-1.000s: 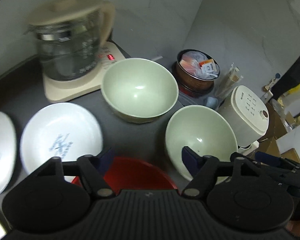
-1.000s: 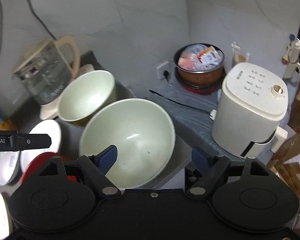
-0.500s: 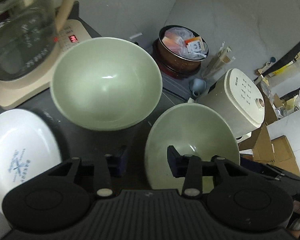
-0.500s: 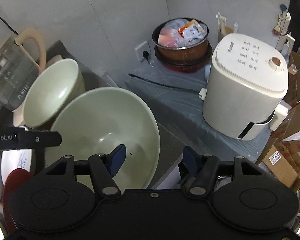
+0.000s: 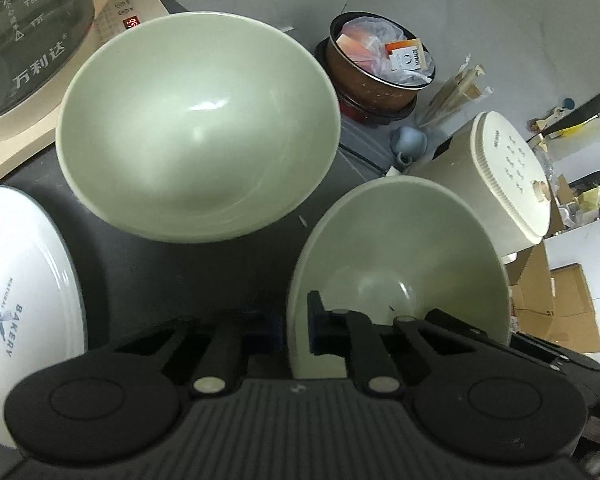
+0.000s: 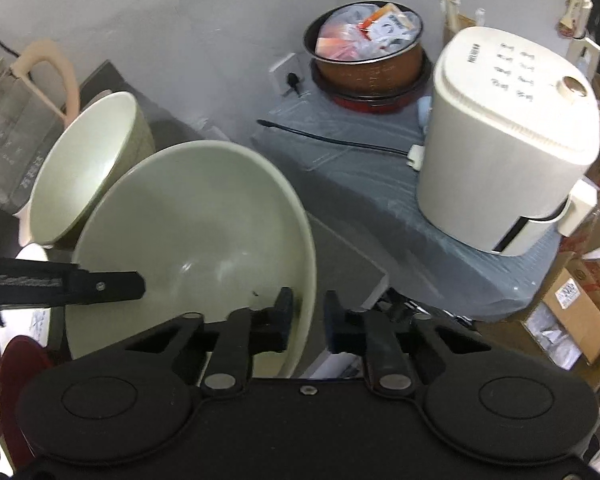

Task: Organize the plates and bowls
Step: 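Lift the cream bowl with both grippers and carry it over the red bowl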

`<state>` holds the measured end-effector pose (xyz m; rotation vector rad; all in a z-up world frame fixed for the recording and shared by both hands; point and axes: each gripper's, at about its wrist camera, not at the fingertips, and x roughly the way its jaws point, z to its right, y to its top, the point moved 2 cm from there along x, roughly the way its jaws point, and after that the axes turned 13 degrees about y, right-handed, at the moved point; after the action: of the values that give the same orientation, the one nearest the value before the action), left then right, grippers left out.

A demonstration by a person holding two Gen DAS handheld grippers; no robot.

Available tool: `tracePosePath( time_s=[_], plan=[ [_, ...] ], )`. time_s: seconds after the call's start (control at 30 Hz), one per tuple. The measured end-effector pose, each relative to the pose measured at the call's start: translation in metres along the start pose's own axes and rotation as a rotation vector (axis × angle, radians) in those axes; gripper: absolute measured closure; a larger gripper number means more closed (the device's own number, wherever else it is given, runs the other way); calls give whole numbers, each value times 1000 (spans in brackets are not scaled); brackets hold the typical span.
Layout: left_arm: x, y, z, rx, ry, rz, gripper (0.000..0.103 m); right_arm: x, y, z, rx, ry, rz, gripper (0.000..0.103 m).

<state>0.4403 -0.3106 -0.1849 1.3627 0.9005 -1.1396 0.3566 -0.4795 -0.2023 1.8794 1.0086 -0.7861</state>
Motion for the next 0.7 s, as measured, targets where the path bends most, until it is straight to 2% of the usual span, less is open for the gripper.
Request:
tracePosePath(
  time_s=[0.23, 0.7],
  plan=[
    [-6, -3, -11, -63, 7, -2, 99, -10, 1, -8, -43, 57, 26, 93],
    [-63, -27, -38, -147, 10, 100, 99, -48, 2, -39, -132, 132, 99, 93]
  ],
)
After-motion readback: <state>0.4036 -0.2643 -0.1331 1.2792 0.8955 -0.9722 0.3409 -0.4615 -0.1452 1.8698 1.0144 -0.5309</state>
